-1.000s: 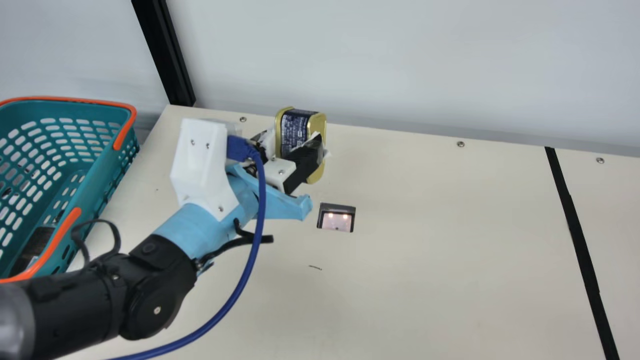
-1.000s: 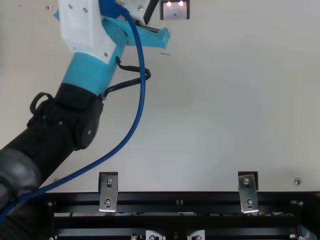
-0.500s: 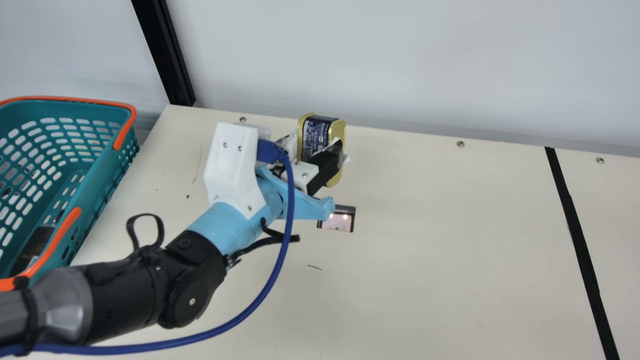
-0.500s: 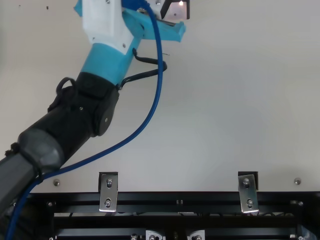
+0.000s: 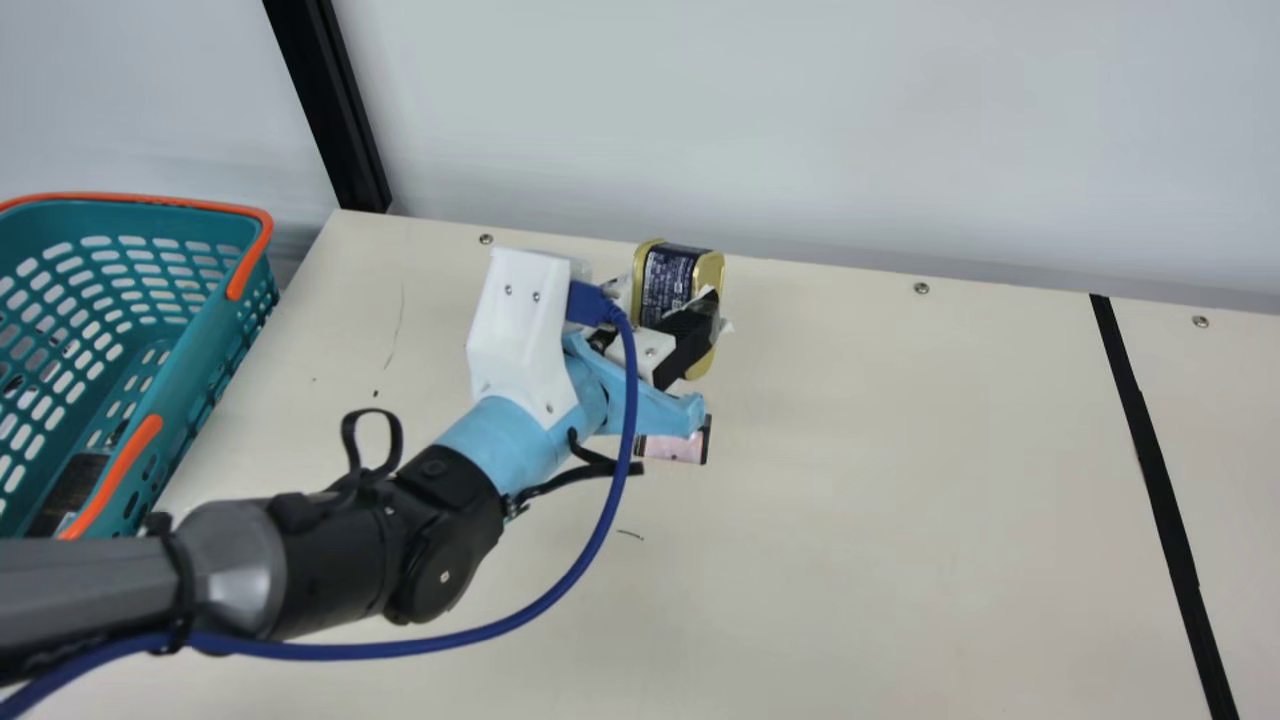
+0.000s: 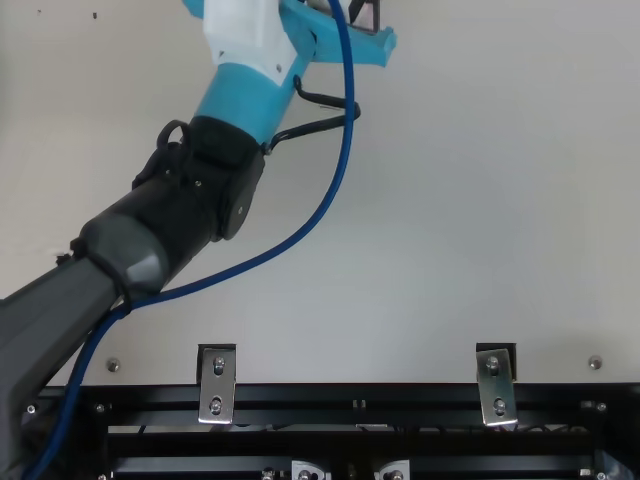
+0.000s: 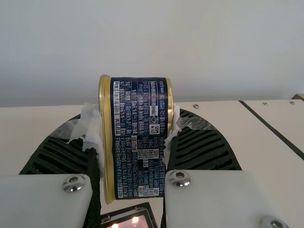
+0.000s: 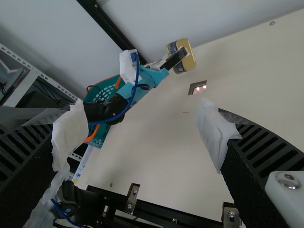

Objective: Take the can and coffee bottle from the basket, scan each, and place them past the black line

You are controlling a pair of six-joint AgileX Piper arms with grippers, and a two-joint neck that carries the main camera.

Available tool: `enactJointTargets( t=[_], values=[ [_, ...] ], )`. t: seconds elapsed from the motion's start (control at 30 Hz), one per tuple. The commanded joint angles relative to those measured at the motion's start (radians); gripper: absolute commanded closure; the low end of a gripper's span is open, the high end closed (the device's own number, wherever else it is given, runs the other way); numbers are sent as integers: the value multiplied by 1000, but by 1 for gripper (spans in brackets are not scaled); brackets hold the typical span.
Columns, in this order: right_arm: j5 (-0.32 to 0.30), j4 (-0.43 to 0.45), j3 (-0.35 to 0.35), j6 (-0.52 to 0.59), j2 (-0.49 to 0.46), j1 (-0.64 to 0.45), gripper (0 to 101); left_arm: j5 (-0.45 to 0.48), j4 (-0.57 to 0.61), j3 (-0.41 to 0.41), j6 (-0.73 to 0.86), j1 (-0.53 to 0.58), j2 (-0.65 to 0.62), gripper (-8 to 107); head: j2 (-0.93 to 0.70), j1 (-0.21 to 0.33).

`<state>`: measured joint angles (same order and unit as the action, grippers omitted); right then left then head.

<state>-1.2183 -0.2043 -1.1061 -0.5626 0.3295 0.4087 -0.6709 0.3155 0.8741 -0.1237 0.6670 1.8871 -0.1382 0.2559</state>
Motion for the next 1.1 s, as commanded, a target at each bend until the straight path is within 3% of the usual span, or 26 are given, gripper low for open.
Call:
enactJointTargets(
  t=[0.0,0.23,0.37,0.5,0.7,0.93,1.07],
  values=[
    [0,0,0,0,0,0,0,-4,-1,7,-4,0,11,89,13,10],
    [0,0,0,0,0,0,0,-13,3,11,23,-1,-36,89,13,10],
    [0,0,0,0,0,0,0,71,-11,20,47,-18,-115,89,13,10],
    [0,0,0,0,0,0,0,246,-17,47,102,-58,-208,89,13,10],
    [0,0,0,0,0,0,0,611,-68,122,175,-126,-306,89,13,10],
    [0,0,0,0,0,0,0,1024,-164,236,231,-171,-332,89,13,10],
    [0,0,0,0,0,0,0,1214,-152,288,327,-187,-317,89,13,10]
  ],
)
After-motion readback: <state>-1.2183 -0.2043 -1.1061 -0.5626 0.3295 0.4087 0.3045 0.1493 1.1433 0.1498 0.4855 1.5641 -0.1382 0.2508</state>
